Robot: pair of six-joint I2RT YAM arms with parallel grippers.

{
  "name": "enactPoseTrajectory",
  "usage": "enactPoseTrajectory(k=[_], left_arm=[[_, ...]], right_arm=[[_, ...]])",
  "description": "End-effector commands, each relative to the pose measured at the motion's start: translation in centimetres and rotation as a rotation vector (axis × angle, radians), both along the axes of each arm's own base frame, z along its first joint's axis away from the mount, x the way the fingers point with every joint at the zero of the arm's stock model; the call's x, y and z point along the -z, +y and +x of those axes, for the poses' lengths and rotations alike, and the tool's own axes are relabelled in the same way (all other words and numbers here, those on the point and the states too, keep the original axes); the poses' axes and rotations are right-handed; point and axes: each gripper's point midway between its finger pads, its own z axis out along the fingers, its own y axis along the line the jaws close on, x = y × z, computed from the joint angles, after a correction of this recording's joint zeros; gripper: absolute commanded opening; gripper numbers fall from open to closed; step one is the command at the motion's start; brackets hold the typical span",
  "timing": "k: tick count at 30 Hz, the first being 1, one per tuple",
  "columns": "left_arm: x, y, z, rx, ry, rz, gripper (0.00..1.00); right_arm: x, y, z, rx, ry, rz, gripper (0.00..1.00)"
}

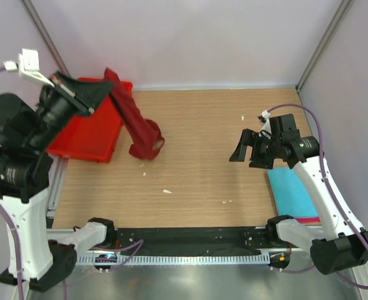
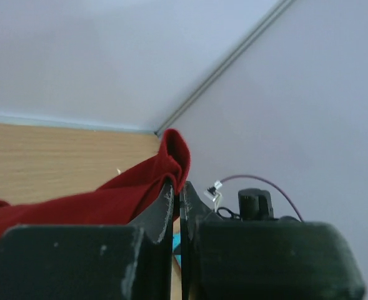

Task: Fold and stack the t-shirts
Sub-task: Move the tshirt to the center of the board

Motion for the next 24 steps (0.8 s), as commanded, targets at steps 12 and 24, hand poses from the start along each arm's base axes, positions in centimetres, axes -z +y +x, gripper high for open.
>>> enactPoseTrajectory(k=[12, 24], left_arm=[[5.4, -3.1, -2.5, 0.22, 0.194, -0.155, 0.0], [3.5, -3.5, -3.2, 0.262, 0.179, -0.172, 0.0]], right_arm=[[-7.0, 17.9, -2.6, -0.48, -0.351, 0.366, 0.89], [-0.3, 27.7, -0.7, -0.509, -0.567, 0.123, 0.99]])
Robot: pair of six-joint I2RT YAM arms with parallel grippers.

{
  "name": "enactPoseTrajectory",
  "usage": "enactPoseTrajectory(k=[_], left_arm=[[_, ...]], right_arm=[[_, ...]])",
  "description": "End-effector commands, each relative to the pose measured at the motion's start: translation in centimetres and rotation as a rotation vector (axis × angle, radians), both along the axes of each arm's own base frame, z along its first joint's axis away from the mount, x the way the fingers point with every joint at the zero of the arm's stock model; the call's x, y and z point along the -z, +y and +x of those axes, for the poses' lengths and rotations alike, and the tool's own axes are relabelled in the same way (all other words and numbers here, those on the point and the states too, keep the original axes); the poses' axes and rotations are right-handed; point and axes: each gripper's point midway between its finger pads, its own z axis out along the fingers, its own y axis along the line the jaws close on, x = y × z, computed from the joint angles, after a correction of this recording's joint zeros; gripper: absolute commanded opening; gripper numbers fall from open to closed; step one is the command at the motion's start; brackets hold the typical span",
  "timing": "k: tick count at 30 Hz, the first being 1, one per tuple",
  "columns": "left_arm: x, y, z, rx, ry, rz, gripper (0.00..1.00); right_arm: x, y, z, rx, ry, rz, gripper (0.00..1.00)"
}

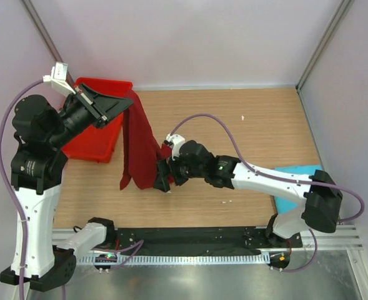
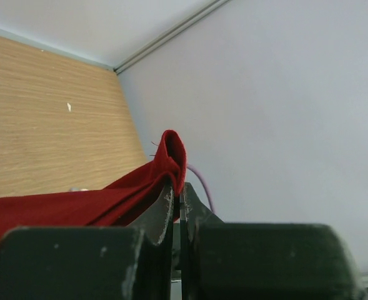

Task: Fold and stack the t-shirts
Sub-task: Move the tshirt to the center of the board

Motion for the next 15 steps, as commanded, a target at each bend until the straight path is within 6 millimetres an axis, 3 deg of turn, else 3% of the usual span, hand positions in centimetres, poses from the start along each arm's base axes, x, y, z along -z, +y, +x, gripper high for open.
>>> enactPoseTrajectory(k=[1, 3, 5, 6, 8, 9, 11, 12, 13, 15], left_arm=[[-3.9, -0.3, -2.0, 0.052, -0.117, -0.034, 0.0], [-4.3, -0.6, -2.2, 0.071, -0.117, -0.038, 0.0], [-4.9, -0.5, -2.7, 0.074, -0.131, -0.038, 0.0], [-5.2, -0.4, -3.0, 0.071, -0.14, -0.031, 0.0], [-5.5, -0.2, -3.3, 0.063, -0.149, -0.021, 0.0], [-5.4, -0.2, -3.4, 0.062, -0.142, -0.015, 0.0], [-5.7, -0.1, -3.8, 0.065, -0.156, -0.011, 0.0], [-5.5, 0.0, -3.8, 0.06, -0.151, -0.002, 0.0], [-6.1, 0.1, -4.4, 0.056, -0.168, 0.007, 0.0], [-5.5, 0.6, -4.3, 0.028, -0.159, 0.053, 0.0]], right_arm=[[-1.8, 1.3, 5.3, 0.153, -0.217, 0.044, 0.99], [-0.7, 1.7, 6.4, 0.155, -0.26, -0.001, 0.97], [-1.4, 2.7, 6.7, 0.139, -0.275, 0.019, 0.89], [-1.8, 3.4, 6.8, 0.126, -0.271, 0.031, 0.65], [-2.3, 3.6, 6.9, 0.133, -0.269, 0.054, 0.43], [-2.6, 3.5, 7.0, 0.14, -0.271, 0.061, 0.27], [-4.2, 3.4, 7.3, 0.159, -0.288, 0.085, 0.03], [-4.9, 3.0, 7.7, 0.179, -0.294, 0.08, 0.01], [-7.1, 2.2, 8.0, 0.222, -0.313, 0.088, 0.01], [-9.7, 0.4, 8.3, 0.289, -0.333, 0.1, 0.01]])
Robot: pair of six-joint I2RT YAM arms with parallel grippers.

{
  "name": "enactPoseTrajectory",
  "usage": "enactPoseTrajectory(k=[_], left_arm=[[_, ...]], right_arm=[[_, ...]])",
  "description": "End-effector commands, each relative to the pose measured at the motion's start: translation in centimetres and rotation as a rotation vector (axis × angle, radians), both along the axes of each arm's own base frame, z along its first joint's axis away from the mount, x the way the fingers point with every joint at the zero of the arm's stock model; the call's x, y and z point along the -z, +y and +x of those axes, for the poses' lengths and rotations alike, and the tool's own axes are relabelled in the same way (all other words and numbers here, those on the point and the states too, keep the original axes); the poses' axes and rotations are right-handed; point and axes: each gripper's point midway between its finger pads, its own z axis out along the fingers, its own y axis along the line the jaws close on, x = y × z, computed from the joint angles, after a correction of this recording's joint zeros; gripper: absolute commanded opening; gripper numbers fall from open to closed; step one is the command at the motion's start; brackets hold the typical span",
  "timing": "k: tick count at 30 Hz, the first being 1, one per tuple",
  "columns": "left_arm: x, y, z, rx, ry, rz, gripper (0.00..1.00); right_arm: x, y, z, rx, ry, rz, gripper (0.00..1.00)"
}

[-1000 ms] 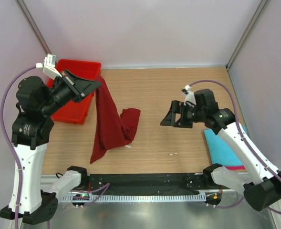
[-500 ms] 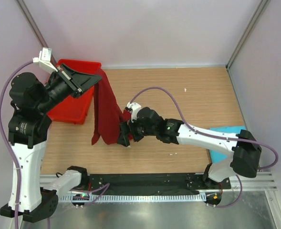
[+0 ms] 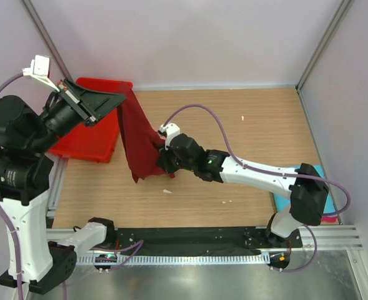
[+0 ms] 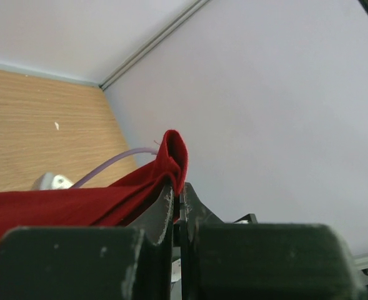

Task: Fold and stack the t-shirts
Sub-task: Move the tshirt to the center of the board

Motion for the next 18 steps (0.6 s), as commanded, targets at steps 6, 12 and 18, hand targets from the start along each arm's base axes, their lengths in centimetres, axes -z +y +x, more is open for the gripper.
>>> enactPoseTrajectory(k=[6, 12, 18], left_arm=[[1.2, 3.7, -1.9, -0.181, -0.047, 0.251, 0.0], [4.0, 5.4, -4.6, -0.218, -0.058, 0.388, 0.0], [10.5, 7.8, -3.0, -0.339, 0.127, 0.465, 0.0]], right_arm=[[-20.0, -10.3, -1.8, 0.211, -0.171, 0.258, 0.01], [-21.5, -15.8, -9.5, 0.039, 0.002, 0.208, 0.01], [-17.3, -18.2, -6.6, 0.214, 0.026, 0.025, 0.01]])
